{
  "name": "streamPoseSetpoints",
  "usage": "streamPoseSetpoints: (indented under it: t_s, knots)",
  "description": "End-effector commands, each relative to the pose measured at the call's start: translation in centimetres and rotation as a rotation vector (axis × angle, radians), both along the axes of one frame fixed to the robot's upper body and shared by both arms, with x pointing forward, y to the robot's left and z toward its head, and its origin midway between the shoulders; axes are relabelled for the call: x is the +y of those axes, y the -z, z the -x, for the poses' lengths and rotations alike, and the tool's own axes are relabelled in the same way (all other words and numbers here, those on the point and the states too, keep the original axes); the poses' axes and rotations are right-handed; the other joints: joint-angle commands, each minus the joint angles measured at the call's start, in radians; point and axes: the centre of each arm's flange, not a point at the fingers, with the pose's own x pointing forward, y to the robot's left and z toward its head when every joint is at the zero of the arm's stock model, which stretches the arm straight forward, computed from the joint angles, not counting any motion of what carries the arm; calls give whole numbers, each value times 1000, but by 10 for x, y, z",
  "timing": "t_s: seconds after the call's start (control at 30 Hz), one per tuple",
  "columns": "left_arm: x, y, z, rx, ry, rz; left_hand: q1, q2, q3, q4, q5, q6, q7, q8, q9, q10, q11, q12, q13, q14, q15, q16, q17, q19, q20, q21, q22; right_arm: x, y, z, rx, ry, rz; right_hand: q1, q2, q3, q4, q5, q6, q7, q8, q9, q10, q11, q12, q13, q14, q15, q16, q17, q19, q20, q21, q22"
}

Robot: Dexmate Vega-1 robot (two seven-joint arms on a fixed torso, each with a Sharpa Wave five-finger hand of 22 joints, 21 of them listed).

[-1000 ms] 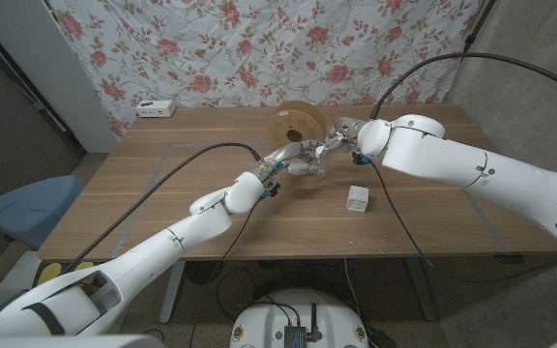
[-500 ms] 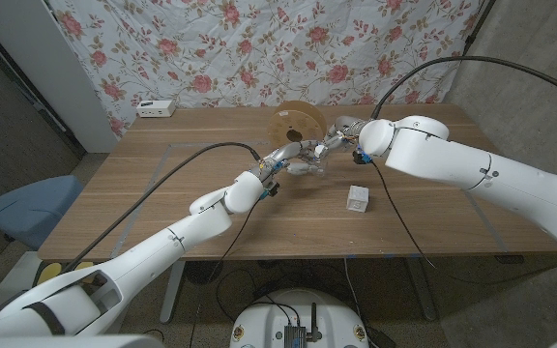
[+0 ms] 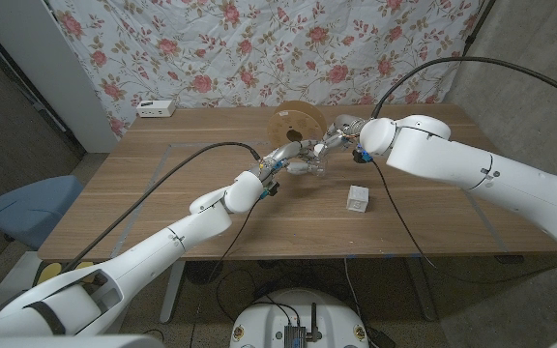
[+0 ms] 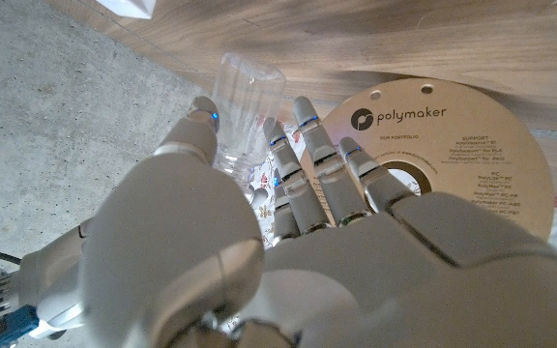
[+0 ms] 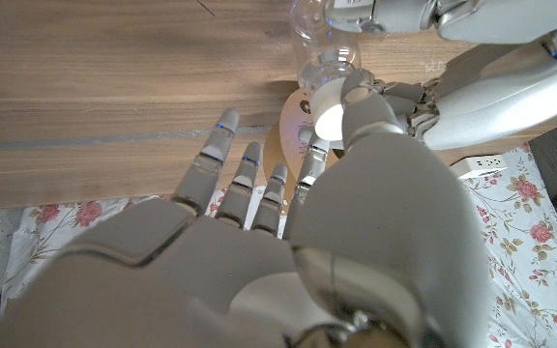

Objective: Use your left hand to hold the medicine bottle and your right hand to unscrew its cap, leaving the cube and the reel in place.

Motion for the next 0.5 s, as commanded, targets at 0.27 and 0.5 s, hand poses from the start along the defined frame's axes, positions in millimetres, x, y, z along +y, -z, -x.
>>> streamPoseSetpoints:
  t_s: [0.27, 0.5]
  knots:
    - [0, 1, -1, 4, -3, -1, 7, 7, 7, -3, 3, 5, -5, -2, 6, 7, -4, 5, 4, 5, -98, 0, 1, 1, -92, 1, 3, -1, -3, 3, 7, -2, -4, -9, 2, -3, 9, -7, 34, -8, -4, 1, 13, 4, -1, 1, 8, 9, 7, 3, 4, -3, 4, 4]
    - [1, 0, -2, 3, -4, -1, 8, 7, 7, -3, 2, 5, -5, -2, 6, 6, -5, 4, 4, 5, -98, 0, 2, 1, -93, 1, 3, -1, -6, 4, 10, -1, -6, -11, 2, -5, 11, -9, 34, -2, -8, -2, 17, 10, -1, 0, 9, 15, 8, 4, 4, -1, 4, 4]
